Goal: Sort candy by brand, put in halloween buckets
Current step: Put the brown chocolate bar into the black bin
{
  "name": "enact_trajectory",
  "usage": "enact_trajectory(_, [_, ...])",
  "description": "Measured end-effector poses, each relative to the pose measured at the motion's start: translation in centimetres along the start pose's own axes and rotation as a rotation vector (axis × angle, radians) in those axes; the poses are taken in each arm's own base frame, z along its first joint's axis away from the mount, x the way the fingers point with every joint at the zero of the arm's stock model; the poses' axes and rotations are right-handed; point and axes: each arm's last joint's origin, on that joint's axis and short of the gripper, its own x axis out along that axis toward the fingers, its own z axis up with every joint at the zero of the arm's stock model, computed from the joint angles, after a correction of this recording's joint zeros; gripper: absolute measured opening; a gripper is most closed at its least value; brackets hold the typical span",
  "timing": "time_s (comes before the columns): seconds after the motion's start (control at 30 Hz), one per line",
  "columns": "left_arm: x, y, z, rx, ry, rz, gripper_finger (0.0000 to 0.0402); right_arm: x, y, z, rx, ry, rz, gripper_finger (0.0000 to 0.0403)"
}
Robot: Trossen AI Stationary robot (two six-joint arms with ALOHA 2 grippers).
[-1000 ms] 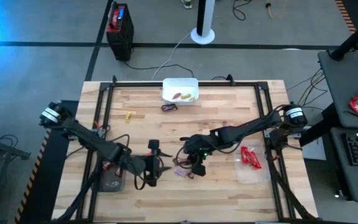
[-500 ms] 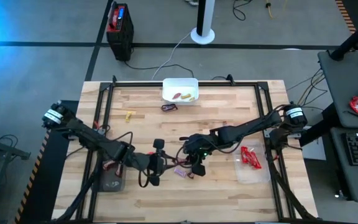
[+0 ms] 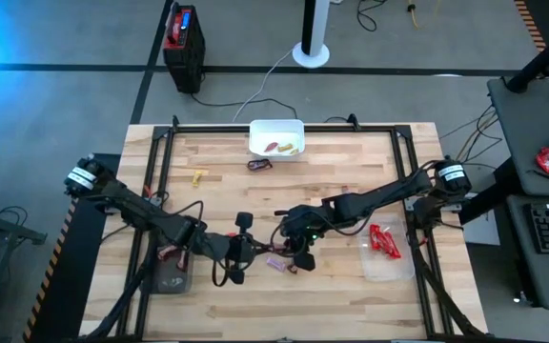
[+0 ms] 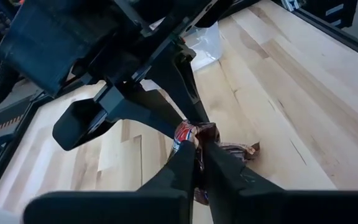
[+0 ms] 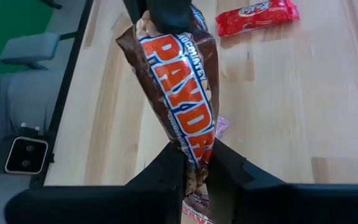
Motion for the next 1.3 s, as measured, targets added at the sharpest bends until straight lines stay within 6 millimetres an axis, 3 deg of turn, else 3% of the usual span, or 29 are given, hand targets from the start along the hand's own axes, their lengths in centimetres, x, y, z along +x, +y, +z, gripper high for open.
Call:
enact_trajectory(0.23, [-1.9,0.5,0.5,-0.03,0.029,-0.017,0.0001,-0.3,0.0,0.3,0.029,-0.03,-0.023,0.0123])
enact_trajectory(0.5, [-7.3,1.3,2.3,-0.201,0.127,-0.178,0.0,-0.4,-0.3,0.3,0.021,-0.023,-0.03,0.0197])
enact_trajectory(0.63, [-10.7,2.0,4.3,-0.372,0.375,-0.316,0.0,-0.6,-1.0,0.5,0.031,-0.03,-0.042,0.0211])
enact_trajectory(0.87, [-15.8,1.8,4.0,-0.497,0.974,-0.188,0.0,-0.7,-1.6,0.8,0.01,-0.042,-0.071,0.0215])
enact_trajectory(1.07, [-16.8,0.3,3.2,-0.554,1.142,-0.178,0.0,-0.8,-1.9,0.9,0.013,-0.055,-0.107,0.0215])
enact_trajectory(1.3, [-16.5,-1.6,-0.2,-0.62,1.306,-0.152,0.0002,-0.8,-2.0,0.9,0.013,-0.062,-0.133,0.0215])
